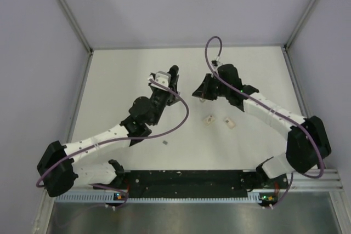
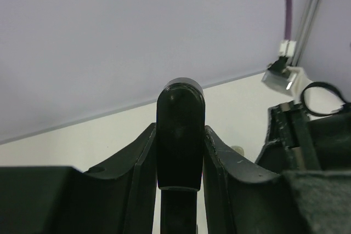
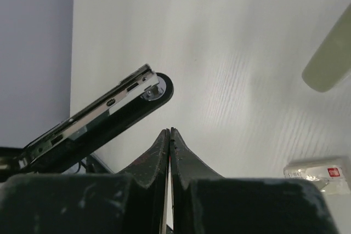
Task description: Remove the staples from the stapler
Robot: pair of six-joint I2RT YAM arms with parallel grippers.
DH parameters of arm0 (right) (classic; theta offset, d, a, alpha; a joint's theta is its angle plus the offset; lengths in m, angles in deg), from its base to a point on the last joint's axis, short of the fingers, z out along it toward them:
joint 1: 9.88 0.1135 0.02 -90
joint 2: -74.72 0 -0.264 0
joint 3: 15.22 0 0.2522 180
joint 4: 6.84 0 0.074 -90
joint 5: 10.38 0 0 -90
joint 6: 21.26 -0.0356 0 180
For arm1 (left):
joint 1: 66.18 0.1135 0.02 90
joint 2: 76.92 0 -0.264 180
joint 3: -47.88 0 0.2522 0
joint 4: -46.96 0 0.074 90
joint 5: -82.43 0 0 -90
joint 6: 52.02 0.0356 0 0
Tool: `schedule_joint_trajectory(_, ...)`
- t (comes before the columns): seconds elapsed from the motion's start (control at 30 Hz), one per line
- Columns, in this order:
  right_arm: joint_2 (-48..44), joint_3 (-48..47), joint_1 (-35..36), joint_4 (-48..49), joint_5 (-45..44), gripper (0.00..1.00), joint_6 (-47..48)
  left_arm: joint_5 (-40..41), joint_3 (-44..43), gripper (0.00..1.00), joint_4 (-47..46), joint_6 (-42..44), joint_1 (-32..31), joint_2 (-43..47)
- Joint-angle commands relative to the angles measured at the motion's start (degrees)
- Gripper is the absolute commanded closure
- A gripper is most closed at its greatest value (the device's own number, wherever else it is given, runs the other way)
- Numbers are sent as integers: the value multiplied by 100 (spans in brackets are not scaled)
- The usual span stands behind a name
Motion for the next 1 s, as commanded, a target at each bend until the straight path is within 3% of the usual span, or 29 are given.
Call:
schedule_joint_trajectory(0.0, -778, -248, 33, -580, -359, 100, 670, 243, -141, 100, -1047, 594, 0, -182)
schedule_joint_trajectory(0.2, -1297, 269, 42, -607, -341, 98, 705, 271, -1019, 100, -1461, 1448, 140, -1481)
schedule_joint_trajectory(0.4, -1596, 639, 42, -633, -306, 97, 767, 121, -2144, 100, -1216, 1466, 562, -2651)
schedule_joint_trajectory(0.7, -1851, 877, 42, -686, -306, 96, 898, -291, -3104, 100, -284, 334, 1309, -3566)
schedule_joint_trajectory(0.97, -1975, 1009, 42, -633, -236, 96, 943, -854, -2771, 100, 112, -678, 1740, -3664)
